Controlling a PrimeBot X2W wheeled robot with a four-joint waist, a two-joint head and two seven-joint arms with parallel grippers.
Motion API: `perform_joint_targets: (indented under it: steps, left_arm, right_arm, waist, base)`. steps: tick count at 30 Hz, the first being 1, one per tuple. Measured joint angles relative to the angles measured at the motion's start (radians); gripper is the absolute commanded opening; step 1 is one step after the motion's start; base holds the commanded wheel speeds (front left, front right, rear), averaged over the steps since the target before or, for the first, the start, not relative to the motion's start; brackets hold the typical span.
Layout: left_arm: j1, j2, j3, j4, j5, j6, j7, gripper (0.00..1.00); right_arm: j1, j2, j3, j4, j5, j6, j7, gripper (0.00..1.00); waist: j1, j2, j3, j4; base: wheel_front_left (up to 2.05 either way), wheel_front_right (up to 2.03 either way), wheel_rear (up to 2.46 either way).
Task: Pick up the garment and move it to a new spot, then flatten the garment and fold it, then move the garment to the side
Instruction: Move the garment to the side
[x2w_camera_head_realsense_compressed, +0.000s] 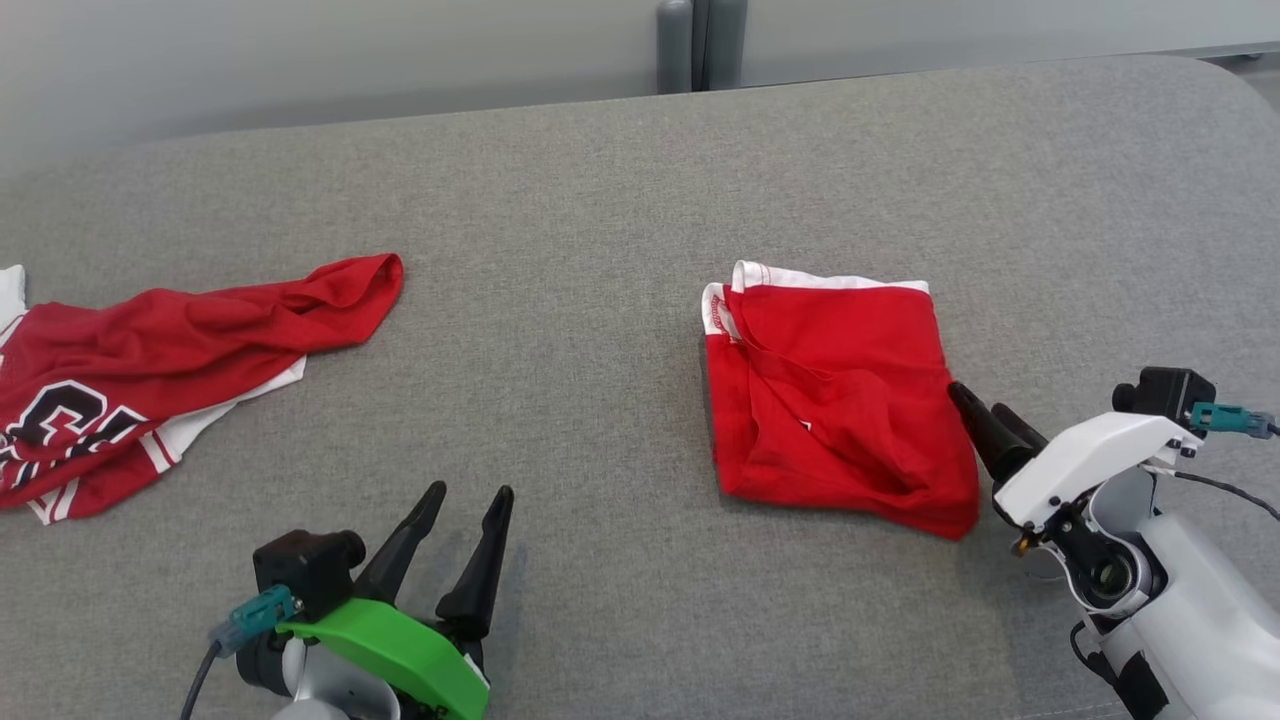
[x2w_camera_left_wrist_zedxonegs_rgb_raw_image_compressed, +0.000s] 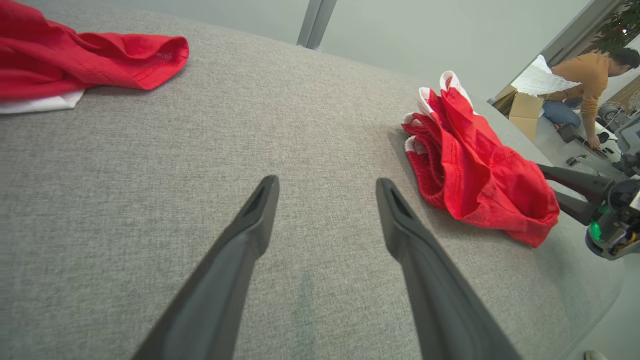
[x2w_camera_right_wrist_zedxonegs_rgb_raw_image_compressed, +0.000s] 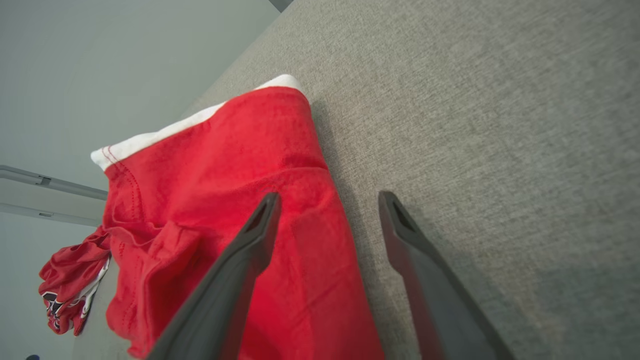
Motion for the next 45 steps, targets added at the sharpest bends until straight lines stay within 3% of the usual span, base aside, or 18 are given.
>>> perform_joint_targets:
  steps: [9, 10, 11, 13, 14, 21, 30, 38, 45]
  left_arm:
    - [-0.002, -0.003, -0.02, 0.004, 0.0, -0.006, 0.01, 1.0]
    - [-0.003, -0.005, -0.023, 0.004, 0.0, -0.009, 0.013, 1.0]
    - [-0.003, -0.009, -0.023, 0.005, 0.0, -0.009, 0.013, 1.0]
    - [-0.004, -0.013, -0.022, 0.01, 0.0, -0.009, 0.013, 1.0]
    - [-0.004, -0.014, -0.021, 0.014, 0.0, -0.009, 0.012, 1.0]
    - [-0.004, -0.016, -0.001, 0.026, 0.0, -0.009, 0.007, 1.0]
    - [0.0, -0.017, 0.007, 0.027, -0.003, -0.007, -0.01, 1.0]
    - [0.0, -0.021, 0.005, 0.027, -0.003, -0.007, -0.01, 1.0]
    - [0.0, -0.02, 0.001, 0.019, -0.003, -0.007, -0.01, 1.0]
  right_arm:
    - [-0.027, 0.028, -0.021, 0.083, 0.049, 0.008, 0.026, 1.0]
    - [-0.028, 0.034, -0.023, 0.089, 0.061, 0.014, 0.03, 0.9]
    - [-0.031, 0.04, -0.023, 0.092, 0.068, 0.016, 0.032, 0.52]
    - [-0.037, 0.045, -0.018, 0.095, 0.071, 0.029, 0.034, 0.07]
    - [-0.039, 0.045, -0.014, 0.095, 0.071, 0.035, 0.036, 0.0]
    - [-0.079, 0.023, 0.04, 0.033, 0.029, 0.065, 0.041, 0.0]
    - [-0.113, 0.004, 0.119, -0.101, -0.003, 0.076, 0.05, 0.0]
    - [-0.113, -0.049, 0.122, -0.142, -0.02, 0.076, 0.05, 0.02]
    - [-0.106, -0.124, 0.116, -0.085, -0.021, 0.076, 0.104, 0.01]
  waist:
    - [0.0, 0.0, -0.002, 0.029]
    - [0.0, 0.0, -0.002, 0.033]
    - [0.0, 0.0, -0.003, 0.037]
    - [0.0, 0.0, -0.005, 0.045]
    - [0.0, 0.0, -0.006, 0.049]
    - [0.0, 0.0, -0.024, 0.061]
    - [0.0, 0.0, -0.035, 0.046]
    - [0.0, 0.0, -0.038, 0.041]
    - [0.0, 0.0, -0.029, 0.044]
  base:
    - [0.0, 0.0, 0.0]
    - [0.0, 0.0, 0.0]
    - [0.0, 0.0, 0.0]
    - [0.0, 0.0, 0.0]
    - [0.0, 0.0, 0.0]
    - [0.0, 0.0, 0.0]
    - [0.0, 0.0, 0.0]
    - [0.0, 0.0, 0.0]
    - [0.0, 0.0, 0.0]
